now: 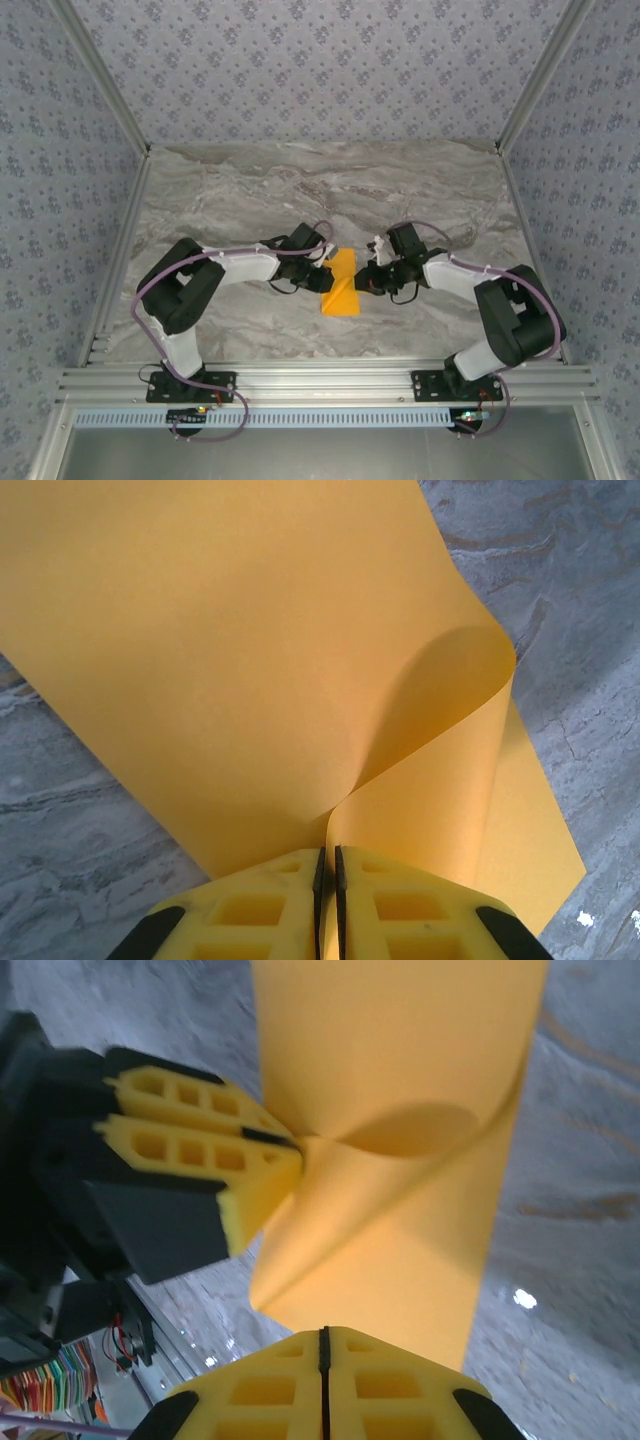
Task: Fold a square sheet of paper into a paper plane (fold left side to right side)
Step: Fold the triangle a second time at the center of the table.
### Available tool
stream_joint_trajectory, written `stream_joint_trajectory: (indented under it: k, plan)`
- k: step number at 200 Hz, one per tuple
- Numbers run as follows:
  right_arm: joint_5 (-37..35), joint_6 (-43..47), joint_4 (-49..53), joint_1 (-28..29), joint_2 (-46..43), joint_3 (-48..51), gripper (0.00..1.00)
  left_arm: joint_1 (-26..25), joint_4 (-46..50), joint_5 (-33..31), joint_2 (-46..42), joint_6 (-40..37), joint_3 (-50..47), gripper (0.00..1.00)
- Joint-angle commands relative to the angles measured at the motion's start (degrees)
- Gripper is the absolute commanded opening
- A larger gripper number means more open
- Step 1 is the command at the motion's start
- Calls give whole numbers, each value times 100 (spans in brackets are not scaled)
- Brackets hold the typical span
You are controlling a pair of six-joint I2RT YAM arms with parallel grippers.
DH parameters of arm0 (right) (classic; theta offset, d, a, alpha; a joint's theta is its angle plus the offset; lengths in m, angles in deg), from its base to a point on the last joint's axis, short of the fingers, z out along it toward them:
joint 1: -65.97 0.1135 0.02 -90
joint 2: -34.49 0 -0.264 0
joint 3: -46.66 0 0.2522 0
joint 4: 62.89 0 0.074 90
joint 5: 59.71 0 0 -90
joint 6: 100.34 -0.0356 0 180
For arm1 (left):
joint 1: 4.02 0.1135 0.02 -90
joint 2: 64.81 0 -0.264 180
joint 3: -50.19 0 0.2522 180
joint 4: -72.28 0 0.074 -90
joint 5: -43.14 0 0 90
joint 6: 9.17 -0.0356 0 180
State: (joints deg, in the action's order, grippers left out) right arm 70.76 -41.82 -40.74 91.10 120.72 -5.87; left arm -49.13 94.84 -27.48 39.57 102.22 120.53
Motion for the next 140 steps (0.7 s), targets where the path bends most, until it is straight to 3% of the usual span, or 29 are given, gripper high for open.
stream_joint_trajectory:
  k: [1,57,140]
  plan:
    - [-37,-310,-466,105,198,-335,9,1,67,40,149,-135,98,12]
    - [-130,-393,-604,408,927,-754,8,-26,71,31,158,-126,99,12]
    - [-499,-163,-156,483,1283,-850,9,-34,85,40,206,-144,134,12]
